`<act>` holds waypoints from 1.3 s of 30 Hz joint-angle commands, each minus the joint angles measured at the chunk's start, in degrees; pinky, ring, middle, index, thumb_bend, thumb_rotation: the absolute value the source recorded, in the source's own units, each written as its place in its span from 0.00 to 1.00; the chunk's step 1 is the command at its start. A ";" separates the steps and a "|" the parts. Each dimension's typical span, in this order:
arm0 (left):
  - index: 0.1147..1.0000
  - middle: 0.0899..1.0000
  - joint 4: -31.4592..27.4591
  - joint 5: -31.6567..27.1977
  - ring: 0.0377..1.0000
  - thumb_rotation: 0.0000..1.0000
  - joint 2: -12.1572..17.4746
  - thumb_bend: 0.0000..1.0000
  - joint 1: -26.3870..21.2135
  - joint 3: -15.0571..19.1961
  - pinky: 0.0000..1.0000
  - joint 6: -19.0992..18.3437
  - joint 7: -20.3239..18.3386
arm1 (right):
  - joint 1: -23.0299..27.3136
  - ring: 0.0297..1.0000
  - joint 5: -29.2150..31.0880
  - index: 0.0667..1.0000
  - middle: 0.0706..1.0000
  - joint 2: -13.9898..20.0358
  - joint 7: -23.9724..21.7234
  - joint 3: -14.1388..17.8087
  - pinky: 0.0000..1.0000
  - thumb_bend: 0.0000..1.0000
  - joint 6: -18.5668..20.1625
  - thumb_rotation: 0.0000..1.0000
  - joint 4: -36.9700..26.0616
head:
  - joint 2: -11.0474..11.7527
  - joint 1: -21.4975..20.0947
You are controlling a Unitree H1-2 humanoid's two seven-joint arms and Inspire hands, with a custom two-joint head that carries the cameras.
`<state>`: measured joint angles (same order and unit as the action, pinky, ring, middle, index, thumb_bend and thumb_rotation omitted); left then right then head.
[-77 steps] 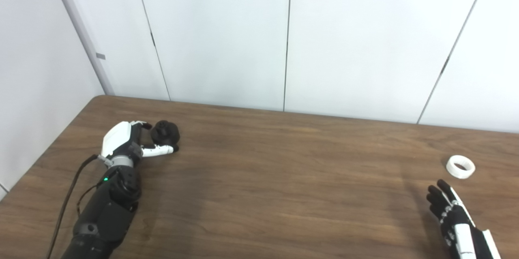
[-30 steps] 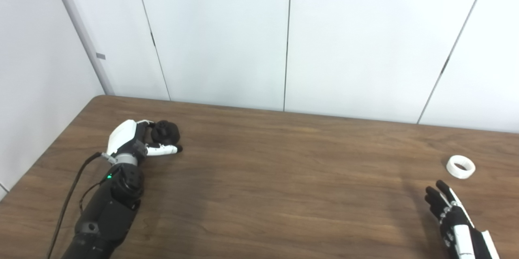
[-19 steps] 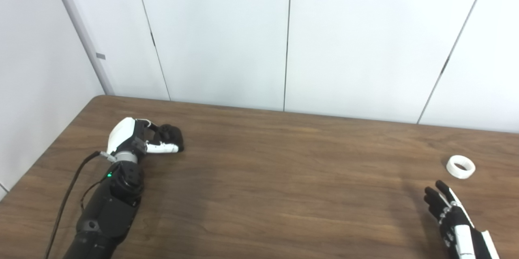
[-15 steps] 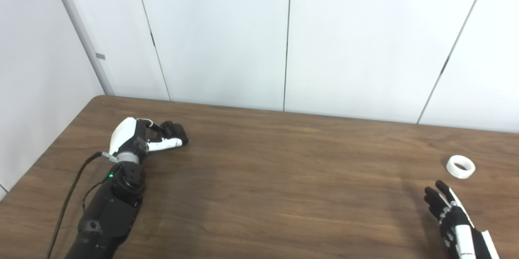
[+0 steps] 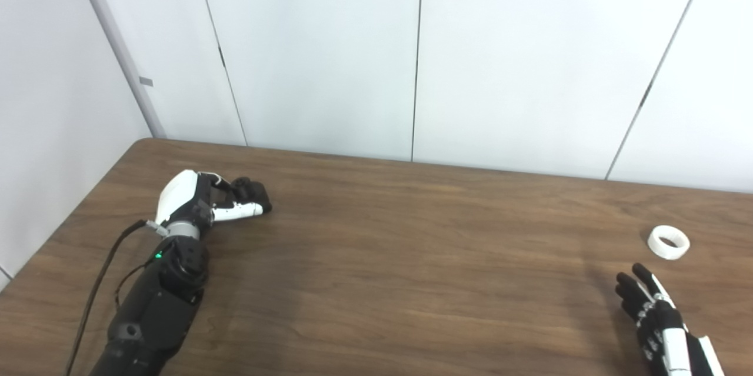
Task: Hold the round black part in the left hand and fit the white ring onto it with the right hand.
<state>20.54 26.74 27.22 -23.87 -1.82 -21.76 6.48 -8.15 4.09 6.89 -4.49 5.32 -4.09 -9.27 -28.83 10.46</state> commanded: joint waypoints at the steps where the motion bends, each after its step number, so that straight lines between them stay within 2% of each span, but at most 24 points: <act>1: 0.42 0.77 -3.29 0.93 0.93 0.05 1.47 0.52 -1.09 0.51 0.93 0.55 0.96 | -1.81 0.89 -0.18 0.92 0.88 -0.85 0.38 -0.50 0.94 0.58 -0.92 1.00 1.32 | -0.09 -0.06; 3: 0.42 0.77 -5.07 1.00 0.92 0.05 1.29 0.52 -0.20 0.22 0.90 1.48 0.92 | -1.72 0.89 -0.24 0.92 0.88 -0.92 0.39 -0.54 0.94 0.58 -0.94 1.00 1.30 | -0.11 -0.13; 8: 0.42 0.75 -10.19 2.29 0.90 0.05 1.21 0.52 2.21 -1.72 0.99 3.63 0.47 | -1.62 0.88 -1.23 0.92 0.88 -0.78 0.44 -0.83 0.92 0.57 -1.56 1.00 1.46 | -0.20 -0.61; 11: 0.42 0.75 -13.76 2.53 0.89 0.05 0.43 0.52 3.50 -2.40 1.00 4.55 0.26 | -1.59 0.89 -0.89 0.92 0.88 -0.96 0.35 -0.78 0.94 0.57 -1.52 1.00 1.28 | -0.26 -0.60; 18: 0.42 0.79 -21.39 3.86 0.90 0.05 -1.83 0.52 6.10 -4.04 1.00 4.90 -1.40 | -1.32 0.88 -2.37 0.92 0.87 -1.38 1.18 -1.03 0.93 0.57 -0.78 0.99 0.67 | -0.46 -1.26; 22: 0.42 0.80 -25.49 5.23 0.90 0.05 -3.04 0.52 7.78 -5.69 1.00 5.94 -2.51 | -1.17 0.90 -1.73 0.91 0.88 -1.96 1.30 -1.00 0.99 0.58 -0.10 0.99 0.26 | -0.78 -1.98; 24: 0.42 0.80 -27.71 5.92 0.91 0.05 -3.79 0.52 8.77 -6.67 1.00 6.81 -3.14 | -1.05 0.89 -1.99 0.91 0.88 -2.19 1.52 -1.01 0.97 0.58 -0.61 0.98 0.26 | -0.93 -2.21; 28: 0.42 0.80 -31.81 7.98 0.92 0.05 -5.73 0.52 10.80 -8.54 1.00 7.73 -3.77 | -0.82 0.89 -2.04 0.90 0.87 -2.75 1.92 -1.05 0.96 0.60 0.74 0.97 -0.38 | -1.21 -2.96; 39: 0.42 0.81 -35.28 14.64 0.92 0.06 -11.10 0.52 15.59 -13.32 1.00 11.52 -4.14 | -0.54 0.89 -3.61 0.90 0.87 -3.95 3.19 -2.14 1.00 0.60 1.69 0.98 -1.57 | -2.24 -5.31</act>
<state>-12.36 40.00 16.11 -7.44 -15.01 -12.40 1.64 -8.12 0.70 4.36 -1.94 3.76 -2.09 -10.61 -31.02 5.10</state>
